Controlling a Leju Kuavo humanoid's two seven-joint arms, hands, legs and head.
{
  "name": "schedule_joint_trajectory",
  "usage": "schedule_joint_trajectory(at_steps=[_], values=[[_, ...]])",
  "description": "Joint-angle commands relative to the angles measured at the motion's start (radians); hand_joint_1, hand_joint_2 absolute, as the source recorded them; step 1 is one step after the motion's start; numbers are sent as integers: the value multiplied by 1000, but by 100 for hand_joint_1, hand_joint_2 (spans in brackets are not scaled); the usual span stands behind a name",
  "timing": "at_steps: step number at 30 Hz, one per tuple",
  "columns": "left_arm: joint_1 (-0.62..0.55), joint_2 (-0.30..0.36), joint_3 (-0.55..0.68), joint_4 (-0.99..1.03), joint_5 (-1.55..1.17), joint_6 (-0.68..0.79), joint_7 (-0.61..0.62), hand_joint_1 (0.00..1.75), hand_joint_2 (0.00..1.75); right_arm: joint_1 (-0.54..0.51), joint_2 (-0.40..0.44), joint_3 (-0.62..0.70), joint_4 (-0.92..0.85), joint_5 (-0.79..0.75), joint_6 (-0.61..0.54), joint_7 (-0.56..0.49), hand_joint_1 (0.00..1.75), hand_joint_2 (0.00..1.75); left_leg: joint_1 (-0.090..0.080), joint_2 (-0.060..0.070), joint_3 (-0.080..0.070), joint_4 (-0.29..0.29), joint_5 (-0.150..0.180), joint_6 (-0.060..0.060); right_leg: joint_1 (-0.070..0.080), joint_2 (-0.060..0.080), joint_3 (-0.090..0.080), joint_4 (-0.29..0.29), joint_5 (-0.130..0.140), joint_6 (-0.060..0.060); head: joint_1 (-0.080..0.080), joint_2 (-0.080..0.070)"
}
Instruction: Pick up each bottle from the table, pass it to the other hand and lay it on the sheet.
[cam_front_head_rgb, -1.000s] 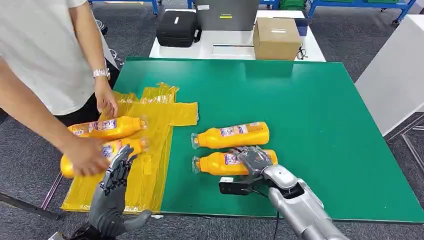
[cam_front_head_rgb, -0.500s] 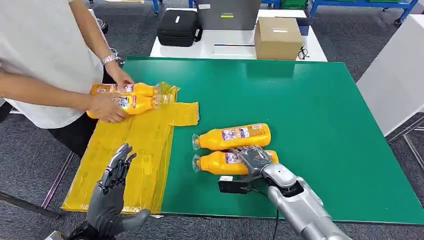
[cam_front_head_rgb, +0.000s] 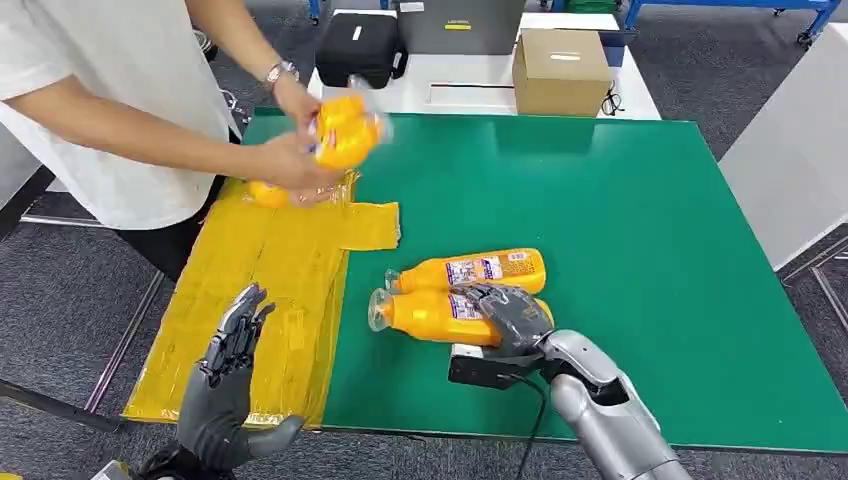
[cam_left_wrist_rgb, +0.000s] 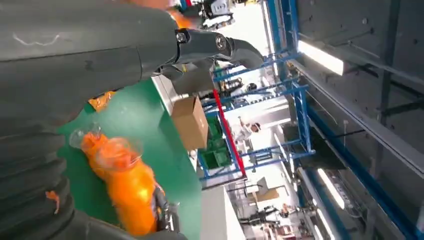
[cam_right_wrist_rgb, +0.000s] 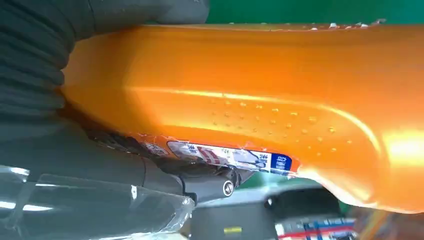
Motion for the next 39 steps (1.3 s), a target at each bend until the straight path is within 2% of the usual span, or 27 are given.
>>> schedule_joint_trajectory(at_steps=[1, 9, 15, 19, 32, 39], values=[[-26, -18, 21, 57, -2, -5, -22, 0, 175, -2, 7, -37, -51, -5, 12, -6, 175, 175, 1, -1, 1, -1, 0, -1, 1, 0, 1, -1, 0, -1, 0, 0], [-24, -41, 41, 70, -34, 3, -22, 0, 175, 20, 46, -88, -120, -87, 12, -65, 175, 175, 1, 0, 0, 0, -1, -2, 1, 0, 0, -1, -1, -2, 0, 0], [-36, -96, 90, 133, -91, 92, -22, 0, 175, 95, 72, -147, -232, -124, -22, -80, 175, 175, 1, -2, 1, -1, -1, -2, 1, -2, 2, -1, -1, -1, 0, 0], [-72, -134, 155, 215, -30, 164, -14, 0, 175, 119, 96, -171, -284, -138, -33, -85, 175, 175, 0, -2, 0, -1, 0, -1, 0, -1, 0, -1, -1, -1, 0, 0], [-129, -139, 237, 299, 124, 120, -19, 0, 175, 211, 92, -125, -358, -137, -5, -68, 175, 175, 0, -2, -1, -1, 0, -1, 0, -1, 0, -1, -1, -1, 0, 0], [-150, -128, 202, 313, 106, 80, -12, 0, 175, 235, 102, -66, -350, -107, 23, -63, 175, 175, 1, -2, 0, -1, -1, -2, 1, -1, 1, -2, -1, -2, 0, 0]])
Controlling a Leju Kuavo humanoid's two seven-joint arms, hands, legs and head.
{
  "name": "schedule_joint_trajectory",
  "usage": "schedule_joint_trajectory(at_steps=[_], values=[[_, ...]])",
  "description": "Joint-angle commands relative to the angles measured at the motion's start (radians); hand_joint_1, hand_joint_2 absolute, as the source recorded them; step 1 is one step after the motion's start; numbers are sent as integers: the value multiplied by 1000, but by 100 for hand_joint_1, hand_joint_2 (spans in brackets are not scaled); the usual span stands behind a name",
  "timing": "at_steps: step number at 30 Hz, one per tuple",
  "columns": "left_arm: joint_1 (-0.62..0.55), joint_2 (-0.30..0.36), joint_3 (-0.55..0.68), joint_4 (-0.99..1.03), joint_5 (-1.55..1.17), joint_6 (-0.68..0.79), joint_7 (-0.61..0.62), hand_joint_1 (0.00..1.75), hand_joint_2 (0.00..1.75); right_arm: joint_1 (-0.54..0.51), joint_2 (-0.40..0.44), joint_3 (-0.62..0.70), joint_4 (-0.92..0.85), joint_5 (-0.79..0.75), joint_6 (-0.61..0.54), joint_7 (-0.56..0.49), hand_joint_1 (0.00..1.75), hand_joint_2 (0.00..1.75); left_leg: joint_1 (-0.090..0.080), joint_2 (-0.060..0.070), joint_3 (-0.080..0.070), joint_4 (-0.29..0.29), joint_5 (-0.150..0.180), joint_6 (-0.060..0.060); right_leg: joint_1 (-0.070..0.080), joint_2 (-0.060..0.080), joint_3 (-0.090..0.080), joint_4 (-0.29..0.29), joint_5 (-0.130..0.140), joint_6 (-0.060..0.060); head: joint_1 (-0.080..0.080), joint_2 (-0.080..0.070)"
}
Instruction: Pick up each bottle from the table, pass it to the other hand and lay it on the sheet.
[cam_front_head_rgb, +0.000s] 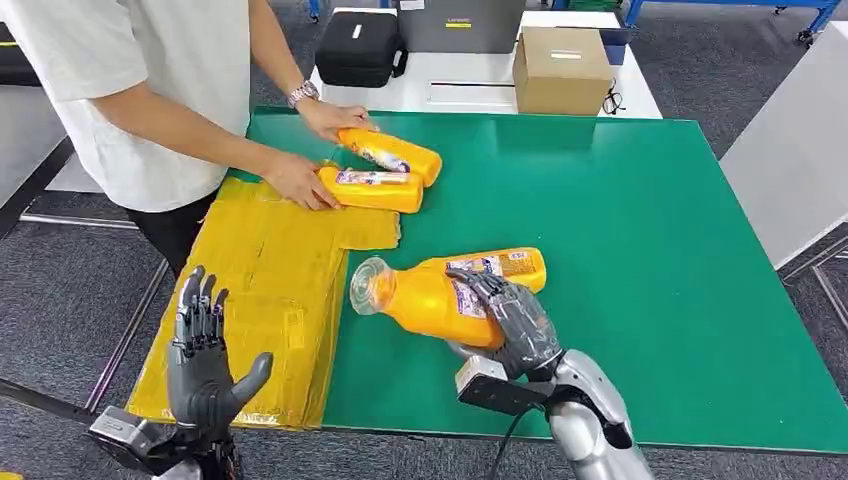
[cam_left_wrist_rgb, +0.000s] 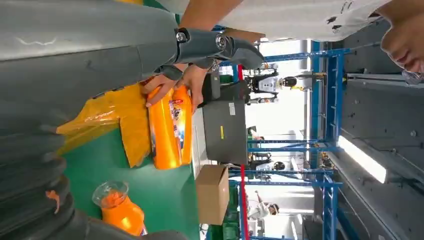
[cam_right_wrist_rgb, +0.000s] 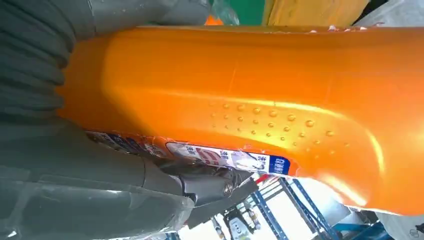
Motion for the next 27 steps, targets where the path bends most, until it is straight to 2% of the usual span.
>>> schedule_joint_trajectory(at_steps=[1, 3, 10, 16, 21, 27], values=[[-69, 10, -9, 107, -25, -60, 0, 0, 175, 16, 15, 87, 19, 25, 32, 10, 175, 175, 1, -1, 3, -1, 0, -2, 1, -1, 3, -1, 0, -2, 0, 0], [-83, 24, -43, 120, -40, -99, 26, 0, 175, 10, 17, 124, 47, 46, 37, 18, 175, 175, 0, -1, 1, -1, 0, -1, 0, -1, 1, -1, 0, -1, 0, 0], [-80, 21, -48, 126, -40, -101, 26, 0, 175, 11, 15, 134, 59, 52, 30, 17, 175, 175, 1, -1, 3, -1, 0, -2, 1, 0, 4, -1, 0, -1, 0, 0], [-66, 60, -109, 147, -12, -235, 63, 0, 175, -20, -14, 183, 98, 81, -4, 21, 175, 175, 1, 0, 3, -2, 0, -1, 1, 0, 3, -2, 0, -1, 0, 0], [-66, 73, -136, 160, -31, -251, 92, 0, 175, -17, -26, 213, 92, 89, -18, 16, 175, 175, 0, 0, 2, -1, 0, -1, 0, 0, 2, -1, 0, -1, 0, 0], [-99, 94, -172, 221, -49, -276, 188, 0, 175, -41, -19, 238, 81, 95, -28, 29, 175, 175, 0, 0, 1, -1, 0, -1, 0, 0, 1, -1, 0, -1, 0, 0]])
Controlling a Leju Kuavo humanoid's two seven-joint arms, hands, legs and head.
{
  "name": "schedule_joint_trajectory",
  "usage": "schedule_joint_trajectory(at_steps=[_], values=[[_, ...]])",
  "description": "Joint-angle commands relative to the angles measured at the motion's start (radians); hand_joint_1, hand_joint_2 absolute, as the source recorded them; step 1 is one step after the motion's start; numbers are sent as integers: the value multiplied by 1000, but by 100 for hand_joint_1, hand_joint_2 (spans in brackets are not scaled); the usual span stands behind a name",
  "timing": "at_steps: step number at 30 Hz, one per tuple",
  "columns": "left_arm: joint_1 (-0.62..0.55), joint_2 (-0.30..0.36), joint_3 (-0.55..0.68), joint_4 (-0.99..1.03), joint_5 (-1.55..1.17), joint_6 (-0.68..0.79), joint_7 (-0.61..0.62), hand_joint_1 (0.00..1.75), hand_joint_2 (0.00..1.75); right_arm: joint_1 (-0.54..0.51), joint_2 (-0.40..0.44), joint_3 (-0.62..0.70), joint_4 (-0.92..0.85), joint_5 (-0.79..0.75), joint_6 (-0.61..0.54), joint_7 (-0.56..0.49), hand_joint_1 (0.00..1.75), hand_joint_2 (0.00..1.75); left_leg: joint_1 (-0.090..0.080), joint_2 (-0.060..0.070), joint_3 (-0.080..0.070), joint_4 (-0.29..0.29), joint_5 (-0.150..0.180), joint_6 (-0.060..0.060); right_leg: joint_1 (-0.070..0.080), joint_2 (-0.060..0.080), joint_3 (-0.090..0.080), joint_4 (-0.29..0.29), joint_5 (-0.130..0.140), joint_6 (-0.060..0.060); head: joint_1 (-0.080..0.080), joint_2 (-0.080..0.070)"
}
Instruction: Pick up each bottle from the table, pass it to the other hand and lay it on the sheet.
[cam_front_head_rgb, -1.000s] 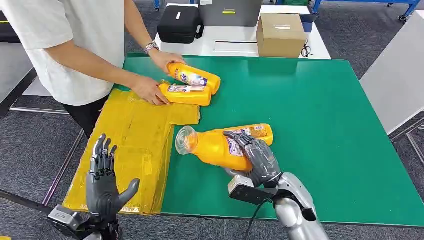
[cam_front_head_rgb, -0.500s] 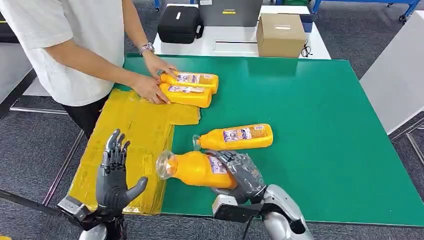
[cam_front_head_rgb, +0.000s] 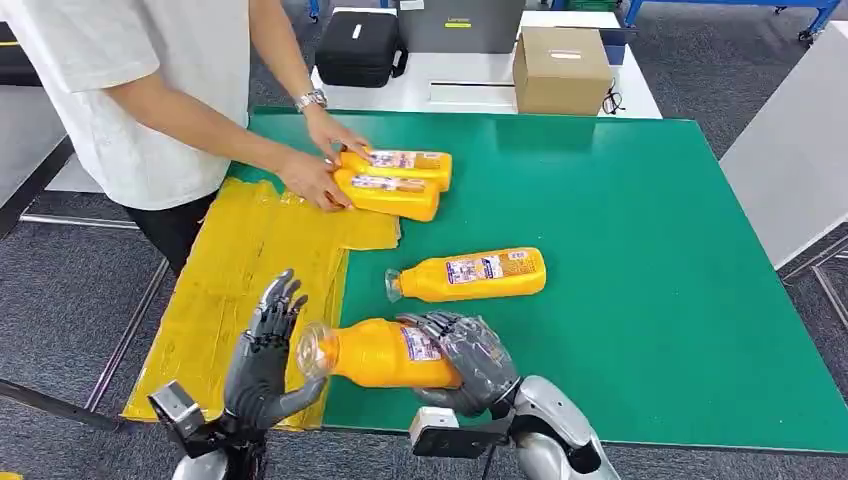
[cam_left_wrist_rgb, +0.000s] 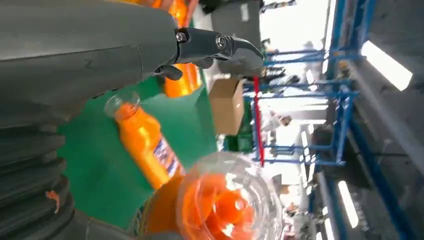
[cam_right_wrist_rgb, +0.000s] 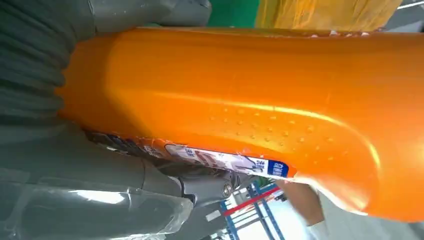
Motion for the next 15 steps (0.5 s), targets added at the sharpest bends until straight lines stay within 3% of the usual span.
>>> schedule_joint_trajectory(at_steps=[1, 15], values=[[-56, 69, -74, 143, -19, -29, 90, 0, 175, -69, -19, 73, 59, 6, -12, 12, 175, 175, 1, -1, 3, -1, 0, -2, 1, 0, 3, -1, 0, -1, 0, 0], [-53, 89, -121, 156, -33, -30, 123, 0, 175, -78, -6, 108, 63, 23, -25, 12, 175, 175, 0, 1, 2, -1, 0, -1, 0, 1, 2, -1, 0, -1, 0, 0]])
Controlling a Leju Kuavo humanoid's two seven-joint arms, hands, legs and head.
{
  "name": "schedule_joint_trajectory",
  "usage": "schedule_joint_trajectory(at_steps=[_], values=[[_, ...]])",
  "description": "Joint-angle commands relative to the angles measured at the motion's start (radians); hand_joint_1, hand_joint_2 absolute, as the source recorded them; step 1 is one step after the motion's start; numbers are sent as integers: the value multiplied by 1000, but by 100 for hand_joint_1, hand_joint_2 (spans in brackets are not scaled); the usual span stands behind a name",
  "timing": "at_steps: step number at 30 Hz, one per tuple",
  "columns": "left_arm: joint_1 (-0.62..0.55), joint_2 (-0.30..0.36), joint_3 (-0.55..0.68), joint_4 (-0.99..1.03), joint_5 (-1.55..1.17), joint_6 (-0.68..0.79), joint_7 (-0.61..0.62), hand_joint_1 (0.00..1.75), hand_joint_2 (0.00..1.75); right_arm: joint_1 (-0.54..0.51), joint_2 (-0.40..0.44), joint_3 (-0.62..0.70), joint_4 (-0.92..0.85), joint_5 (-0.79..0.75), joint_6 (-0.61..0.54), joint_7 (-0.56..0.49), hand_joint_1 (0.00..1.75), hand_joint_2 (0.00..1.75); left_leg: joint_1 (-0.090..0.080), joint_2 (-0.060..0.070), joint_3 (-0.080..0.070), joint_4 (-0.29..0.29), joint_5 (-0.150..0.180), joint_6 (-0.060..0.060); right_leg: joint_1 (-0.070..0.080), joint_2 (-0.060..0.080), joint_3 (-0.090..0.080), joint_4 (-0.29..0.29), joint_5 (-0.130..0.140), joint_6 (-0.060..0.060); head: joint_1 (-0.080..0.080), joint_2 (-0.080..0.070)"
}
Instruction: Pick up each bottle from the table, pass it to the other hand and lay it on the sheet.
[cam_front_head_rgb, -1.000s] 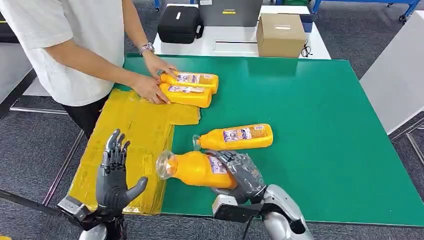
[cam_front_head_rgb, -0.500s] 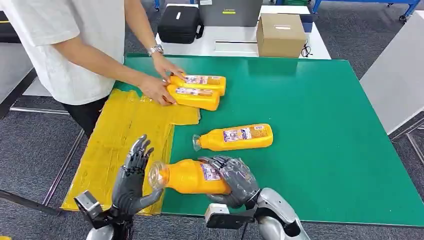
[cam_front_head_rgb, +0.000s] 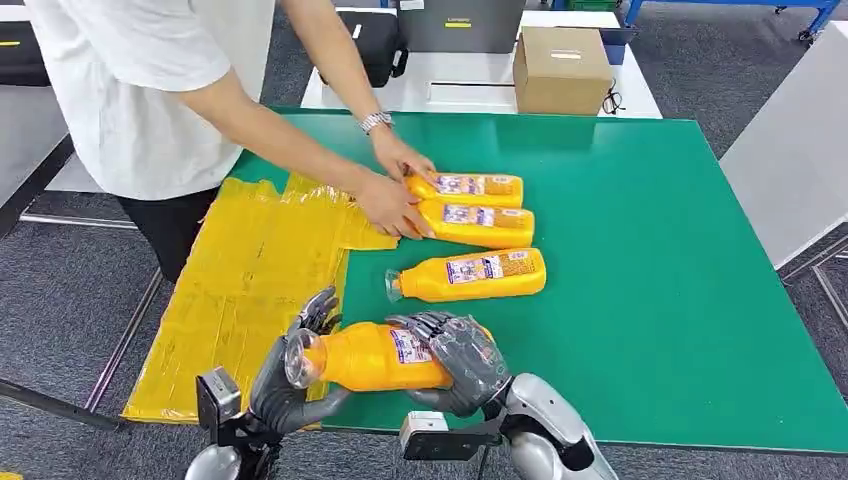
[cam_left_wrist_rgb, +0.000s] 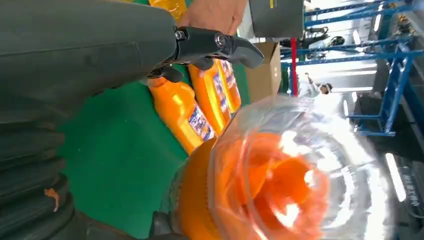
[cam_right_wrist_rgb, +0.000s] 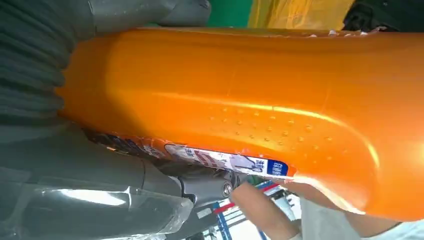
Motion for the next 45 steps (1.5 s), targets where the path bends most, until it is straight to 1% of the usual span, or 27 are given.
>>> schedule_joint_trajectory(at_steps=[1, 5, 8, 9, 10, 14, 21, 24, 25, 30, 33, 36, 37, 40, 45], values=[[-34, 53, -70, 91, -18, -11, 36, 0, 175, -56, 2, 70, 56, 17, -10, -2, 175, 175, 1, 1, 3, -1, -1, -2, 1, 1, 3, -1, 0, -1, 0, 0], [-38, 54, -81, 98, -21, -15, 39, 0, 175, -65, 8, 79, 61, 20, -6, 0, 175, 175, 1, 0, 2, -1, 0, -1, 1, 1, 2, -1, 0, -1, 0, 0], [-48, 65, -108, 98, -41, -21, 41, 0, 175, -92, 16, 96, 88, 34, 17, 24, 175, 175, 1, 1, 3, -1, 0, -1, 1, 1, 2, -1, 0, -1, 0, 0], [-53, 66, -116, 93, -46, -21, 37, 0, 175, -99, 22, 100, 99, 39, 17, 36, 175, 175, 0, 0, 1, -1, 0, -1, 0, 1, 1, -1, 0, -1, 0, 0], [-54, 71, -126, 86, -53, -25, 34, 0, 175, -102, 26, 99, 107, 39, 16, 43, 175, 175, 1, 1, 3, -1, 0, -2, 1, 1, 3, -2, 0, -2, 0, 0], [-49, 87, -165, 56, -70, -46, 5, 0, 175, -108, 25, 106, 124, 43, 18, 50, 175, 175, 1, 0, 2, -1, 0, -1, 1, 0, 2, -1, 0, -1, 0, 0], [-49, 87, -165, 56, -70, -46, 5, 0, 175, -108, 25, 106, 124, 43, 18, 50, 175, 175, 0, 0, 2, -1, 0, -1, 0, 0, 1, -1, 0, -1, 0, 0], [-49, 87, -165, 56, -70, -46, 5, 0, 175, -108, 25, 106, 124, 43, 18, 50, 175, 175, 2, 0, 3, 0, -1, -2, 2, 0, 4, -1, -1, -2, 0, 0], [-52, 89, -170, 51, -76, -46, -12, 0, 175, -114, 25, 112, 130, 49, 24, 57, 175, 175, 1, 0, 2, 0, 0, -2, 1, 0, 3, -1, 0, -1, 0, 0], [-64, 81, -168, 39, -79, -46, -21, 0, 175, -144, 41, 145, 173, 59, 64, 86, 175, 175, 0, 0, 1, 0, 0, -1, 0, 1, 1, 0, 0, -1, 0, 0], [-57, 79, -168, 9, -102, -25, -46, 0, 175, -154, 43, 167, 213, 70, 91, 113, 175, 175, 2, 0, 3, 0, -1, -2, 2, 1, 3, -1, 0, -2, 0, 0], [-36, 69, -159, -41, -118, 11, -79, 0, 175, -159, 45, 183, 258, 71, 95, 115, 175, 175, 1, 0, 2, 0, 0, -1, 1, 1, 2, -1, 0, -1, 0, 0], [-29, 67, -155, -56, -117, 14, -84, 0, 175, -160, 46, 186, 268, 71, 95, 115, 175, 175, 2, 0, 3, 0, -1, -2, 2, 1, 4, -1, 0, -2, 0, 0], [-25, 59, -147, -89, -119, 18, -95, 0, 175, -171, 53, 189, 300, 65, 104, 134, 175, 175, 2, 0, 3, 0, -1, -2, 2, 0, 4, -1, 0, -1, 0, 0], [-27, 58, -147, -99, -125, 19, -99, 0, 175, -178, 59, 188, 317, 65, 105, 145, 175, 175, 2, -3, 3, 0, 0, -2, 2, -3, 4, -2, -1, -2, 0, 0]])
